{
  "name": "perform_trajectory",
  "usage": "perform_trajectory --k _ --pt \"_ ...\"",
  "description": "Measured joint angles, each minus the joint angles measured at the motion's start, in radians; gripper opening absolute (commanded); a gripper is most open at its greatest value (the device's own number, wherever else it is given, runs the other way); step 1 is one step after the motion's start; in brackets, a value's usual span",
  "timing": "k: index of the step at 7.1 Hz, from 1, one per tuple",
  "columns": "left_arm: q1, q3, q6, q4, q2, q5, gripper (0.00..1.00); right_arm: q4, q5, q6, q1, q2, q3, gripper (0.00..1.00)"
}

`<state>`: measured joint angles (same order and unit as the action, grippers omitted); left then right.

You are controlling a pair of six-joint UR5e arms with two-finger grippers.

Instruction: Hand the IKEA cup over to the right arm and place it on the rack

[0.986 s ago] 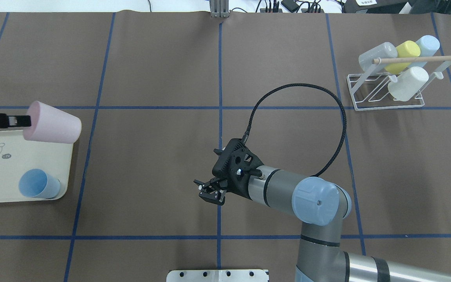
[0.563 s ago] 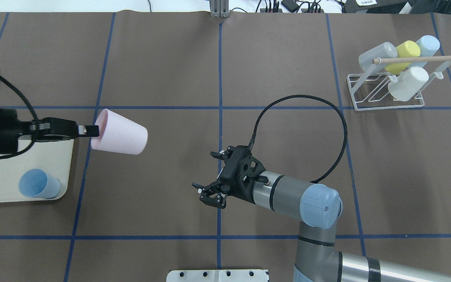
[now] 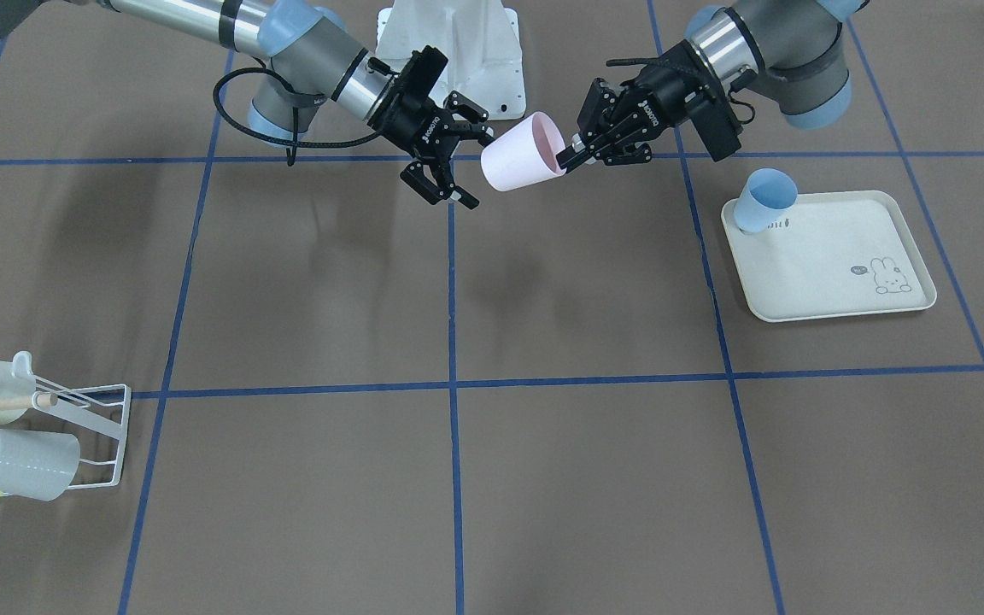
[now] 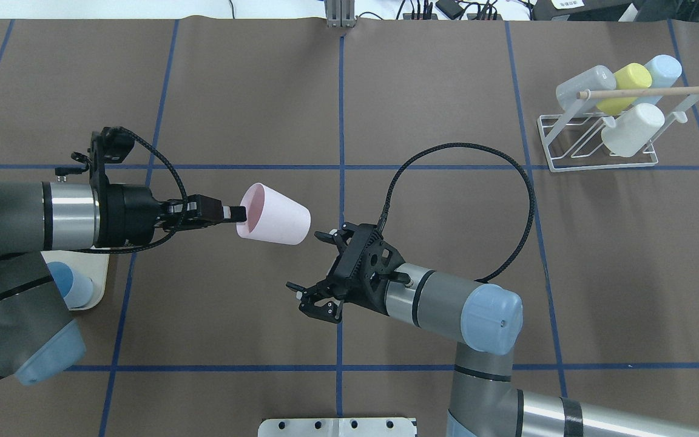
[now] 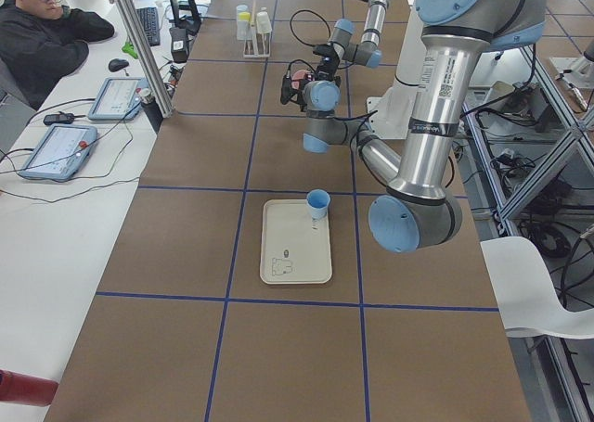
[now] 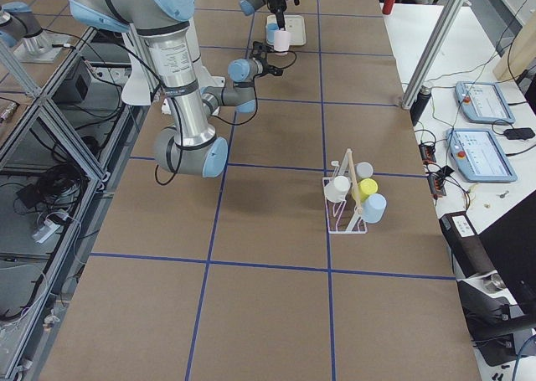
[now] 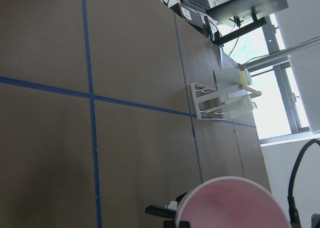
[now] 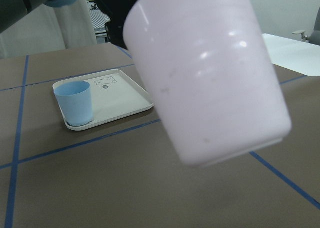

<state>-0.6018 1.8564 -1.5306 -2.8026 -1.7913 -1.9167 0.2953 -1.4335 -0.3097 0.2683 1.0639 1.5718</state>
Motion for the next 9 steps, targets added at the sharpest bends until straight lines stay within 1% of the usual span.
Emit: perform_trajectory --k 4,9 --pt "0.032 -0.004 0.004 -0.002 -0.005 -0.003 0.00 -0.009 0.004 0.168 0.023 -0.001 0.011 0.98" --pt "0.074 -0.019 0.004 -0.001 -0.015 0.001 0.00 -0.052 0.004 0.192 0.023 0.001 0.011 0.98"
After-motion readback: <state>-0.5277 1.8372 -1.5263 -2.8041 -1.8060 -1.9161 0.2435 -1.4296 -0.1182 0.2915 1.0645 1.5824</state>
